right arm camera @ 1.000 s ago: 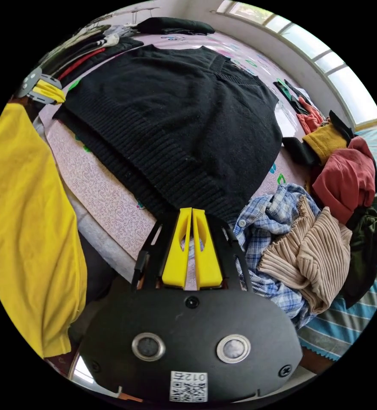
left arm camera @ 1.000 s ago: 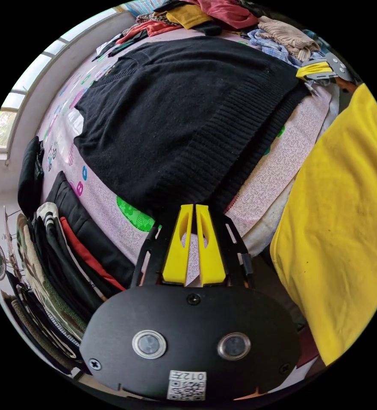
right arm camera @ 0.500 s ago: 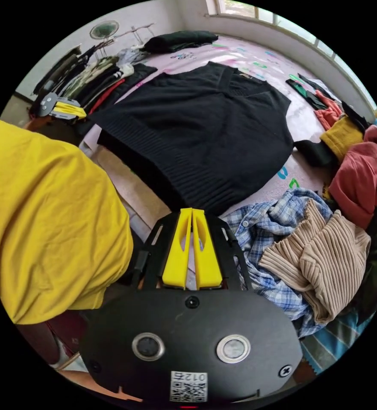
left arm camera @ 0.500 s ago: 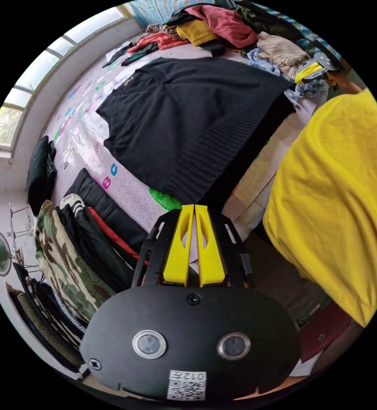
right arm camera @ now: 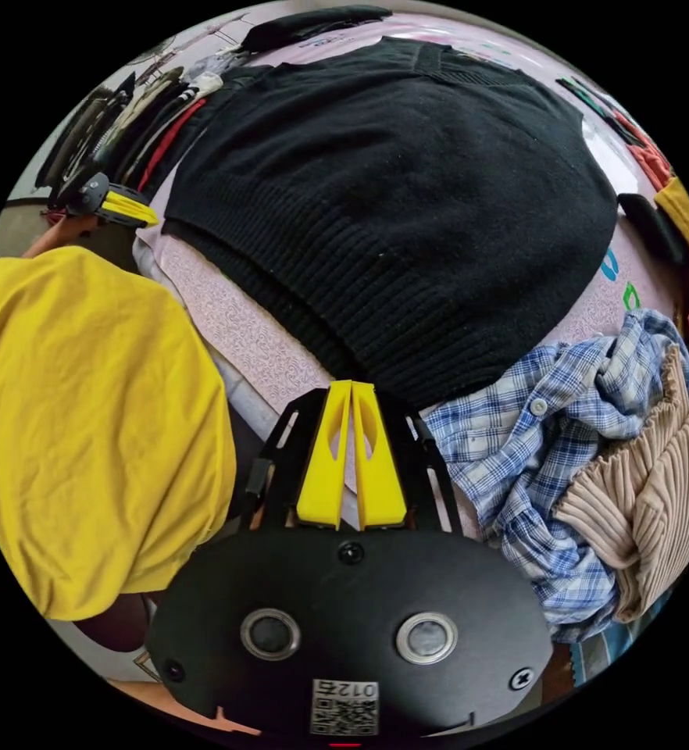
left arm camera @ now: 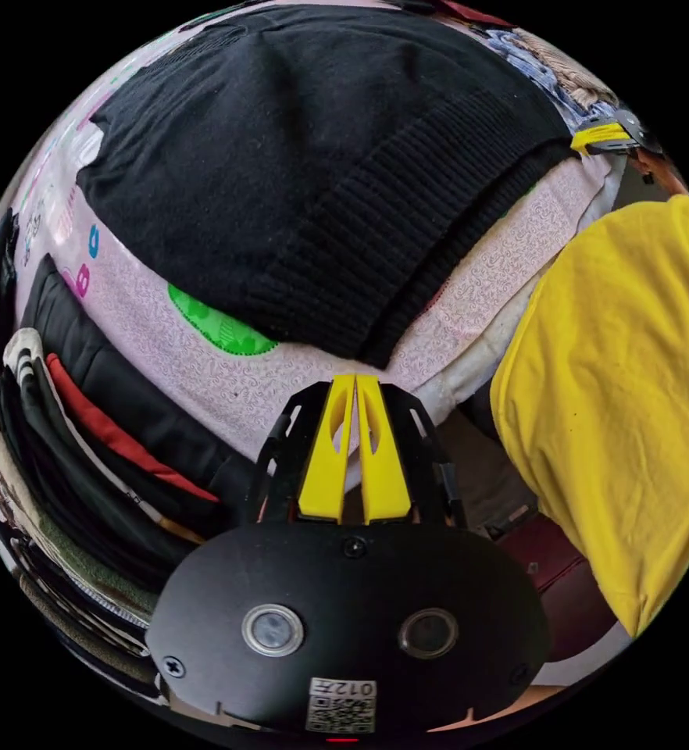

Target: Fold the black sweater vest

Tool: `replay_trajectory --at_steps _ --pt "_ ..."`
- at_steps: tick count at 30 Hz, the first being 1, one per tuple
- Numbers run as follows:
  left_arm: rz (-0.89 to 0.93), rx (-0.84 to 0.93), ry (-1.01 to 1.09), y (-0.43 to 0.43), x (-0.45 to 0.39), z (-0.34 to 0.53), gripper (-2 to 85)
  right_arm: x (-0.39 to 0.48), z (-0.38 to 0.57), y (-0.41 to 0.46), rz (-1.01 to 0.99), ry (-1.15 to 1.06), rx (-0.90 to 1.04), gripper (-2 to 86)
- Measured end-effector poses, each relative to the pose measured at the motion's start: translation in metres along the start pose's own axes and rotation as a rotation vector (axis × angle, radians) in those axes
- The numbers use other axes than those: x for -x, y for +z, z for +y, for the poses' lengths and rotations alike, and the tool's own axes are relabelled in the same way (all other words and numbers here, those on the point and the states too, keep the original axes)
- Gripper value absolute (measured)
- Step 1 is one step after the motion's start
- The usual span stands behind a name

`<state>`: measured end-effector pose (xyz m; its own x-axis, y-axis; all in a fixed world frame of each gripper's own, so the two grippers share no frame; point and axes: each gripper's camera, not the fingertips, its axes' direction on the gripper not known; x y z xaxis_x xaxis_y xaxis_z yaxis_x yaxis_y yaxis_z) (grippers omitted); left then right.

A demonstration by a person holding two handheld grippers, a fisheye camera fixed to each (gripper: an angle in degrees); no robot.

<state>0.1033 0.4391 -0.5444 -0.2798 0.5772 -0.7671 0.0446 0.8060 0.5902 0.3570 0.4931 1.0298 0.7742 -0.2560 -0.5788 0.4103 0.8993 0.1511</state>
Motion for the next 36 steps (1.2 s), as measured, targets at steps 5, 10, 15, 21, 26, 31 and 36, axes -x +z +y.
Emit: replay_trajectory --at_steps 5,10,15,21,26,31,36 --pt "0.115 -0.168 -0.205 -0.033 0.044 0.032 0.6 -0.017 0.007 -0.053 0.079 0.062 -0.129 0.6" --pt "0.144 -0.373 -0.285 -0.078 0.086 -0.016 0.5 -0.062 -0.013 -0.070 0.105 0.245 -0.214 0.6" --pt "0.042 -0.373 -0.203 -0.089 0.087 -0.110 0.4 -0.081 -0.034 -0.085 0.097 0.345 -0.233 0.6" --pt "0.127 -0.232 -0.177 -0.070 0.110 -0.157 0.4 -0.074 -0.019 -0.090 -0.255 0.230 0.143 0.5" --pt "0.178 -0.181 -0.139 -0.052 0.114 -0.142 0.5 -0.085 -0.001 -0.119 -0.105 0.359 -0.015 0.6" --pt "0.081 -0.280 -0.258 -0.073 0.136 -0.135 0.4 -0.103 -0.040 -0.138 -0.036 0.458 -0.236 0.7" --pt "0.077 -0.178 -0.376 -0.054 0.172 -0.131 0.4 -0.106 -0.074 -0.113 0.081 0.429 -0.029 0.5"
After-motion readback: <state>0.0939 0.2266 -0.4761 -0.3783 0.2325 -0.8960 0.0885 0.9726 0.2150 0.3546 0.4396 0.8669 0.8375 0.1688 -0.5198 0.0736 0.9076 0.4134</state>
